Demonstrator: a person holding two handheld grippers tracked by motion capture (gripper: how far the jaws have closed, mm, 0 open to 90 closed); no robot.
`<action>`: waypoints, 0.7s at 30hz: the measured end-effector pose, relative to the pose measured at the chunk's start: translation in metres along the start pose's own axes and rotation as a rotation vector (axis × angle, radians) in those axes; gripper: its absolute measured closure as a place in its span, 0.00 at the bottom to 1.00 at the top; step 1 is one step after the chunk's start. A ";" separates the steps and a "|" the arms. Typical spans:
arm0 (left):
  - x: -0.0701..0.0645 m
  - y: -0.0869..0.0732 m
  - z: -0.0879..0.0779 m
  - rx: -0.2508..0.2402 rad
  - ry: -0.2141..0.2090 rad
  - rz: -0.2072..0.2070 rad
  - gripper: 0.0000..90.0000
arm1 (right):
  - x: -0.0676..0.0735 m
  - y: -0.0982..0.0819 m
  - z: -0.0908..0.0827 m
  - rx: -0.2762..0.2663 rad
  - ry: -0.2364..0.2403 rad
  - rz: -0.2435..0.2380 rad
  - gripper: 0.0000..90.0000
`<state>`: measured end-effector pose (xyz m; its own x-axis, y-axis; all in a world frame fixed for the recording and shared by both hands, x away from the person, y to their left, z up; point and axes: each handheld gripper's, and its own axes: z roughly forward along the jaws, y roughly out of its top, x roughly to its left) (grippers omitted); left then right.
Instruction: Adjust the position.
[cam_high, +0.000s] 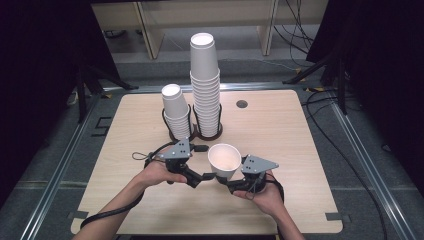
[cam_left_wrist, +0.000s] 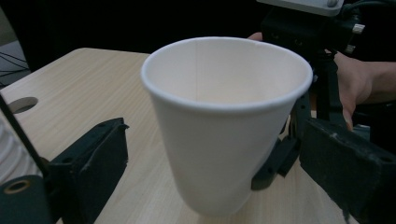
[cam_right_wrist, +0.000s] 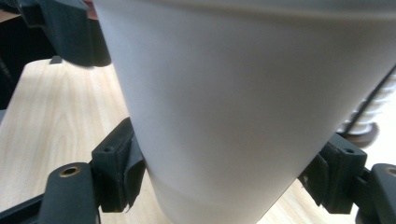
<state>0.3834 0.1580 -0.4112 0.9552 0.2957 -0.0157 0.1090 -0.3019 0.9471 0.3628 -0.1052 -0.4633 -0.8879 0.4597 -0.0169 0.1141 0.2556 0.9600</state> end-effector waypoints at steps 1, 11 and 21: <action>0.000 0.000 0.000 0.000 0.000 0.000 0.08 | 0.000 0.000 0.000 0.000 0.000 0.000 0.27; 0.005 -0.024 -0.031 -0.012 0.192 -0.017 0.07 | -0.011 -0.004 -0.019 0.003 -0.112 0.023 0.27; 0.004 -0.042 -0.045 -0.004 0.250 -0.057 0.07 | -0.019 -0.006 -0.028 -0.013 -0.187 0.041 0.27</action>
<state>0.3704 0.2124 -0.4365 0.8495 0.5275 0.0104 0.1591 -0.2750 0.9482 0.3662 -0.1391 -0.4613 -0.7840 0.6201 -0.0286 0.1412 0.2230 0.9645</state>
